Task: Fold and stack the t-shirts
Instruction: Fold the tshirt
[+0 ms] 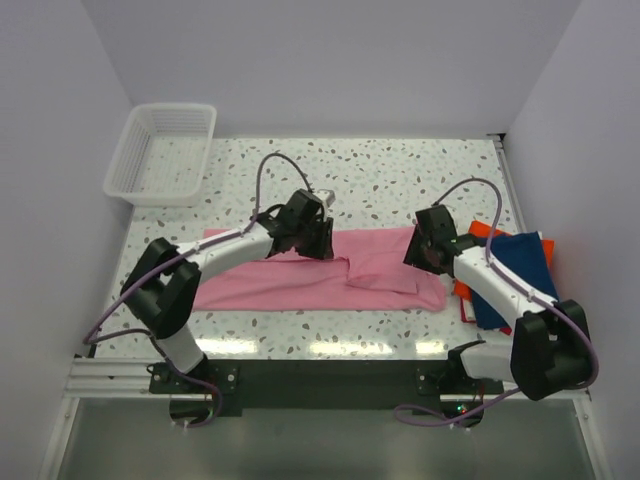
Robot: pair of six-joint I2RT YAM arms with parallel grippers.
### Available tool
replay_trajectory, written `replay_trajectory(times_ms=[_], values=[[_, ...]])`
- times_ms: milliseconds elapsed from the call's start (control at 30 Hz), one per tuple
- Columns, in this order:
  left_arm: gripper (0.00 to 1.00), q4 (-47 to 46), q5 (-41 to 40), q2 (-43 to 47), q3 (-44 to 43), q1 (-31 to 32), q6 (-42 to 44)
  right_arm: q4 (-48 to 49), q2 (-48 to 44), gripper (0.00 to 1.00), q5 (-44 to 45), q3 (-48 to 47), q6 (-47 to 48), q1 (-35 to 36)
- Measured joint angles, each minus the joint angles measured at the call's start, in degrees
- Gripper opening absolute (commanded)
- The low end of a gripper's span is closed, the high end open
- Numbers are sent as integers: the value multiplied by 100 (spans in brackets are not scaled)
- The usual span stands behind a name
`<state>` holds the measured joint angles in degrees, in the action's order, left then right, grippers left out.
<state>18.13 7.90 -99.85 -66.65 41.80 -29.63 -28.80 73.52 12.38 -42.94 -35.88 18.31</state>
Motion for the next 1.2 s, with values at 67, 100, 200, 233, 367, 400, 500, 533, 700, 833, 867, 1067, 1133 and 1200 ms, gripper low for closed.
replay_trajectory(times_ms=[67,100,200,233,367,400,500,533,700,833,867,1067,1133,1200], values=[[34,-2,-184,393,271,-229,-92,-50,-48,49,79,-225,90,13],[34,7,-273,601,415,-367,-133,-63,-94,49,107,-310,129,33],[35,81,-752,1174,761,-809,-280,-129,-208,49,186,-535,201,293],[36,101,-973,1340,863,-944,-332,-129,-197,49,219,-625,219,501],[40,332,-1685,1941,1300,-1408,-651,24,162,49,111,-990,323,1287],[40,393,-1801,2096,1416,-1550,-730,101,310,49,57,-1054,363,1392],[41,501,-2017,2463,1722,-2184,-879,313,767,48,-87,-1176,487,1545],[41,518,-2063,2549,1810,-2435,-896,345,890,48,-138,-1209,516,1574],[43,516,-2159,2597,2214,-3303,-986,522,1663,47,-177,-1606,715,1840],[45,487,-2094,2253,2304,-3475,-1036,719,2135,47,-164,-1864,844,2070],[46,466,-2070,2166,2317,-3499,-1045,750,2223,47,-157,-1895,868,2120],[47,352,-2059,1943,2356,-3620,-1200,870,2629,46,-125,-1967,957,2293],[47,286,-2059,1860,2356,-3659,-1257,876,2719,46,-90,-1993,977,2330],[47,229,-2059,1757,2356,-3687,-1292,883,2767,46,-37,-2006,1001,2347]])
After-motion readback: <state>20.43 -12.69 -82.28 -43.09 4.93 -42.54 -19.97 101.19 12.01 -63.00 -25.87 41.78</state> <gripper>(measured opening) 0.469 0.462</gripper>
